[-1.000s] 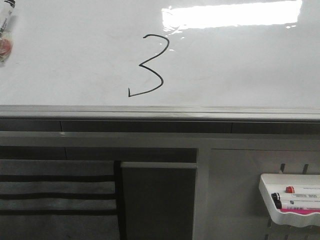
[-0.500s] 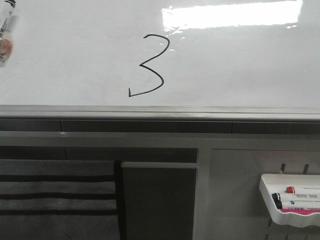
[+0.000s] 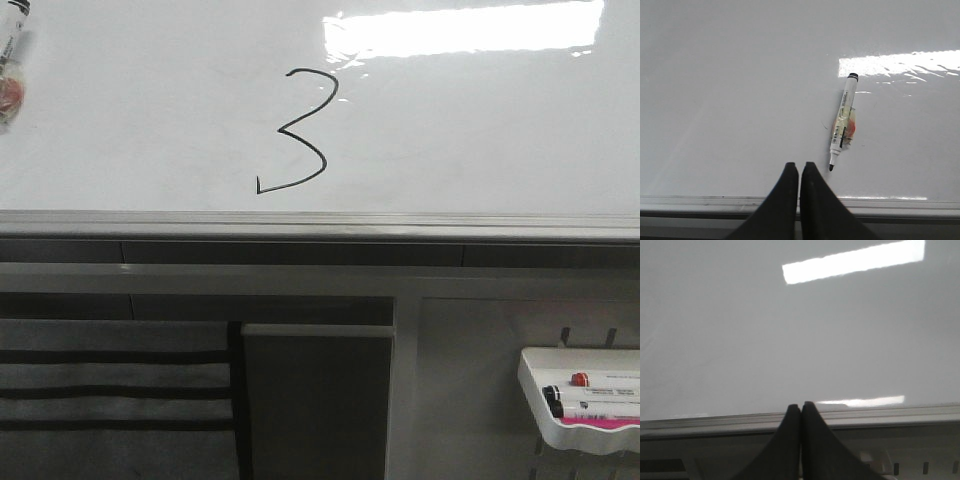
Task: Write number 3 on whiteboard
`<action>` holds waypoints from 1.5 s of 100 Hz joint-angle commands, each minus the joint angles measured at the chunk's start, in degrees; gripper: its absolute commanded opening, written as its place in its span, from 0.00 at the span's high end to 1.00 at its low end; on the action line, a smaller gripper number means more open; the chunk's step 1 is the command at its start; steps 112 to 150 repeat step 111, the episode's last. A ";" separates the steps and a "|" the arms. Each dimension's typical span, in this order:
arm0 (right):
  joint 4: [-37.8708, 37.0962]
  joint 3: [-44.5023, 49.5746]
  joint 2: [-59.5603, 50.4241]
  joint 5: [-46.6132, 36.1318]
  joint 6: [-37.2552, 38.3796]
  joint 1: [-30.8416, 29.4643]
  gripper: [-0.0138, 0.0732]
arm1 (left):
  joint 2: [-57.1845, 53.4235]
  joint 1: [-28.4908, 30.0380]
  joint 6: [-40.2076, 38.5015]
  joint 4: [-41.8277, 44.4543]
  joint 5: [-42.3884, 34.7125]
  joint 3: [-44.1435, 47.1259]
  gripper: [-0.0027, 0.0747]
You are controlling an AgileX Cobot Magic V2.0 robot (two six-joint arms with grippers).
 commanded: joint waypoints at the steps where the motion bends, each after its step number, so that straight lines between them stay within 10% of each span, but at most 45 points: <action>1: 0.54 2.00 -2.40 -7.75 -0.48 -0.36 0.92 | -1.51 0.07 -0.09 -0.26 -3.97 0.44 0.99; 150: 0.71 1.84 -2.42 -6.18 0.49 -0.36 0.92 | -1.51 0.07 -0.09 -0.26 -3.97 0.44 0.99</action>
